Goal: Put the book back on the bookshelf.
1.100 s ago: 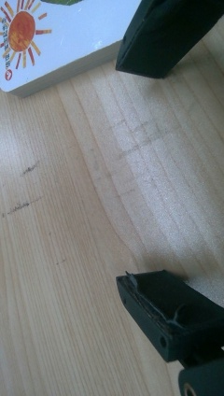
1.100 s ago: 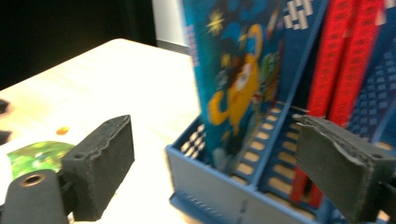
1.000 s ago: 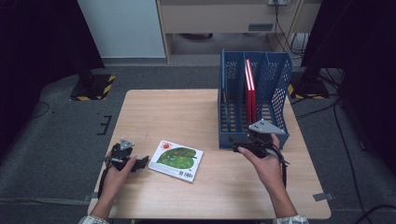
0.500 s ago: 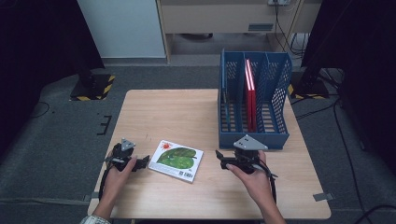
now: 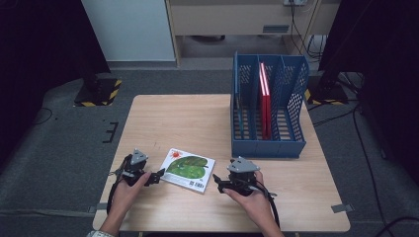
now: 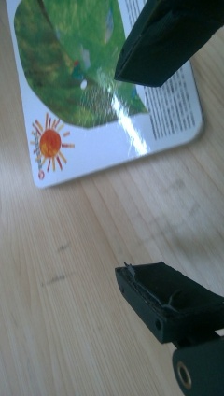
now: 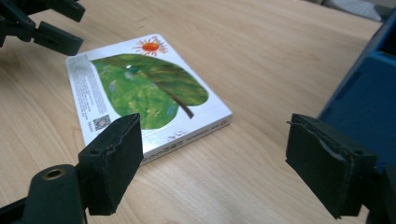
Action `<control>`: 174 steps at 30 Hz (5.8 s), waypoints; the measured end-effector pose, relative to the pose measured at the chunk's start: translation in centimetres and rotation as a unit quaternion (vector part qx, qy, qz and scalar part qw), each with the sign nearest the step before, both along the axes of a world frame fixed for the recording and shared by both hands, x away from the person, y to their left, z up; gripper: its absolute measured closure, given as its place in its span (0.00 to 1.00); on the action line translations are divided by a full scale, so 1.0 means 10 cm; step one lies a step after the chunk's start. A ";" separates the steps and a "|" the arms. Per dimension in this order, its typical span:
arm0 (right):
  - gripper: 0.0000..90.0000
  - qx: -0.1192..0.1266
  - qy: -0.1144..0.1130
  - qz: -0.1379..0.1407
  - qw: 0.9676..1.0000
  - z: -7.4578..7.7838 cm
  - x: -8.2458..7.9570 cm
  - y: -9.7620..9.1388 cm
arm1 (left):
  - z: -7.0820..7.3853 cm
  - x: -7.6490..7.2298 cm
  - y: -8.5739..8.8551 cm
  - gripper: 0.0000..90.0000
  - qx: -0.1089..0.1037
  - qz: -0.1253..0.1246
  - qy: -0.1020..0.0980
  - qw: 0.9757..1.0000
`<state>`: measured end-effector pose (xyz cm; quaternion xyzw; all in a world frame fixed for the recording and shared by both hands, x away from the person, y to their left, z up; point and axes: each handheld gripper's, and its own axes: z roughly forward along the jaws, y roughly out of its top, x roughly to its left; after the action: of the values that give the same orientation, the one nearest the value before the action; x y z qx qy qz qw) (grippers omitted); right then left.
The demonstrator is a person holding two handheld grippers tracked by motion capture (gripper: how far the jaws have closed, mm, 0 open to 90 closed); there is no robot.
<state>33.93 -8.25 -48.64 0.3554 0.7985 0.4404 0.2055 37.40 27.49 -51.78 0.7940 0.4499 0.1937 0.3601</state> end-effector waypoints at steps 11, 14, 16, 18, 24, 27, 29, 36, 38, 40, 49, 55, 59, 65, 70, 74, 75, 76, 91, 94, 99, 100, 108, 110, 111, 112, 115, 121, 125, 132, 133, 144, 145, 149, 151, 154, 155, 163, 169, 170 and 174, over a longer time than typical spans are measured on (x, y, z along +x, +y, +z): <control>0.21 -0.025 0.028 0.033 0.999 -0.20 0.03 0.21 | -0.03 0.03 -0.21 0.11 -0.018 -0.048 0.010 0.999; 0.20 -0.029 0.036 0.041 0.998 -0.23 0.03 0.25 | -0.07 0.07 -0.25 0.11 -0.021 -0.050 0.017 0.998; 0.17 -0.032 0.041 0.047 0.998 -0.25 0.03 0.27 | -0.09 0.08 -0.27 0.11 -0.017 -0.049 0.025 0.998; 0.15 -0.030 0.048 0.052 0.997 -0.27 0.03 0.30 | -0.09 0.08 -0.27 0.11 -0.013 -0.043 0.027 0.999; 0.13 -0.036 0.059 0.065 0.995 -0.32 0.03 0.38 | -0.13 0.11 -0.25 0.09 -0.040 -0.035 0.054 0.997; 0.13 -0.037 0.065 0.069 0.995 -0.34 0.03 0.40 | -0.12 0.10 -0.25 0.12 -0.043 -0.041 0.055 0.997; 0.13 -0.037 0.069 0.069 0.995 -0.35 0.04 0.41 | -0.12 0.09 -0.26 0.15 -0.048 -0.048 0.056 0.996; 0.14 -0.037 0.078 0.076 0.993 -0.38 0.03 0.40 | -0.11 0.04 -0.26 0.18 -0.047 -0.052 0.059 0.996; 0.16 -0.033 0.079 0.076 0.993 -0.39 0.04 0.41 | -0.11 0.01 -0.27 0.19 -0.045 -0.055 0.060 0.996; 0.17 -0.039 0.083 0.079 0.993 -0.41 0.03 0.42 | -0.10 0.00 -0.27 0.20 -0.045 -0.057 0.061 0.995; 0.19 -0.033 0.099 0.080 0.991 -0.44 0.05 0.40 | -0.10 -0.04 -0.32 0.24 -0.045 -0.069 0.064 0.995; 0.19 -0.031 0.103 0.072 0.992 -0.45 0.06 0.35 | -0.09 -0.10 -0.40 0.24 -0.041 -0.077 0.067 0.994; 0.20 -0.035 0.101 0.073 0.992 -0.44 0.03 0.31 | -0.08 -0.16 -0.44 0.24 -0.040 -0.077 0.068 0.994; 0.20 -0.033 0.109 0.073 0.991 -0.42 0.00 0.22 | -0.08 -0.26 -0.53 0.25 -0.038 -0.084 0.072 0.993; 0.17 -0.031 0.112 0.068 0.991 -0.43 0.01 0.20 | -0.05 -0.20 -0.51 0.25 -0.045 -0.092 0.072 0.992; 0.15 -0.035 0.109 0.068 0.991 -0.43 0.00 0.21 | 0.02 -0.07 -0.46 0.25 -0.038 -0.111 0.051 0.992; 0.15 -0.038 0.110 0.069 0.991 -0.44 0.00 0.21 | 0.02 -0.03 -0.44 0.25 -0.041 -0.112 0.050 0.992; 0.15 -0.039 0.111 0.069 0.991 -0.44 0.00 0.21 | 0.02 0.01 -0.43 0.24 -0.041 -0.114 0.053 0.991; 0.12 -0.055 0.100 0.059 0.992 -0.49 0.00 0.24 | 0.00 0.45 -0.54 0.18 -0.017 -0.131 0.085 0.988; 0.12 -0.053 0.101 0.061 0.992 -0.49 0.02 0.24 | -0.02 0.50 -0.55 0.18 -0.020 -0.132 0.093 0.987; 0.12 -0.047 0.109 0.064 0.991 -0.48 0.05 0.23 | -0.03 0.53 -0.57 0.19 -0.013 -0.133 0.102 0.986; 0.12 -0.046 0.109 0.064 0.991 -0.48 0.06 0.23 | -0.03 0.53 -0.57 0.20 -0.014 -0.128 0.102 0.986; 0.14 -0.045 0.105 0.065 0.991 -0.48 0.08 0.20 | -0.03 0.54 -0.57 0.25 -0.018 -0.127 0.100 0.987; 0.14 -0.046 0.106 0.062 0.991 -0.48 0.08 0.19 | -0.03 0.54 -0.56 0.25 -0.018 -0.128 0.100 0.987; 0.14 -0.047 0.104 0.062 0.992 -0.48 0.08 0.20 | -0.03 0.54 -0.56 0.26 -0.018 -0.128 0.100 0.987; 0.14 -0.047 0.104 0.062 0.992 -0.48 0.08 0.20 | -0.03 0.54 -0.56 0.26 -0.018 -0.128 0.100 0.987; 0.13 -0.062 0.095 0.062 0.992 -0.49 0.03 0.23 | -0.03 0.54 -0.56 0.28 -0.022 -0.123 0.099 0.987; 0.06 -0.072 0.092 0.063 0.991 -0.51 0.02 0.28 | -0.06 0.55 -0.52 0.32 -0.035 -0.124 0.090 0.988; 0.04 -0.071 0.092 0.061 0.991 -0.52 0.02 0.30 | -0.07 0.56 -0.52 0.33 -0.041 -0.126 0.084 0.988; 0.04 -0.070 0.091 0.046 0.992 -0.52 0.02 0.33 | -0.03 0.56 -0.52 0.41 -0.034 -0.107 0.085 0.990; 0.04 -0.070 0.091 0.045 0.992 -0.52 0.02 0.33 | -0.03 0.56 -0.52 0.43 -0.033 -0.106 0.084 0.990; 0.02 -0.067 0.091 0.033 0.993 -0.53 0.02 0.35 | 0.00 0.56 -0.53 0.50 -0.027 -0.098 0.085 0.991; 0.02 -0.068 0.092 0.032 0.993 -0.53 0.02 0.35 | 0.00 0.56 -0.52 0.51 -0.026 -0.098 0.087 0.991; 0.02 -0.068 0.093 0.031 0.993 -0.53 0.02 0.36 | 0.01 0.56 -0.53 0.52 -0.025 -0.095 0.088 0.991; 0.01 -0.069 0.093 0.031 0.993 -0.53 0.02 0.36 | 0.02 0.55 -0.54 0.52 -0.022 -0.095 0.091 0.991; 0.00 -0.070 0.093 0.028 0.993 -0.53 0.01 0.38 | 0.03 0.55 -0.55 0.52 -0.021 -0.094 0.092 0.991; 0.00 -0.070 0.094 0.027 0.993 -0.53 0.01 0.38 | 0.04 0.56 -0.55 0.53 -0.022 -0.092 0.094 0.991; 0.00 -0.070 0.093 0.025 0.993 -0.53 0.01 0.38 | 0.05 0.56 -0.55 0.53 -0.023 -0.091 0.098 0.991; 0.00 -0.064 0.098 0.024 0.993 -0.52 0.01 0.38 | 0.06 0.54 -0.55 0.53 -0.023 -0.089 0.100 0.991; 0.00 -0.063 0.100 0.023 0.993 -0.52 0.01 0.38 | 0.06 0.54 -0.54 0.53 -0.023 -0.089 0.100 0.991; 0.01 -0.069 0.087 0.028 0.993 -0.51 0.00 0.39 | 0.05 0.54 -0.54 0.53 -0.022 -0.091 0.102 0.990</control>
<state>33.93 -4.35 -53.72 0.3549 0.8515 0.3569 0.1472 42.80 22.07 -51.23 0.8393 0.4140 0.0679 0.3457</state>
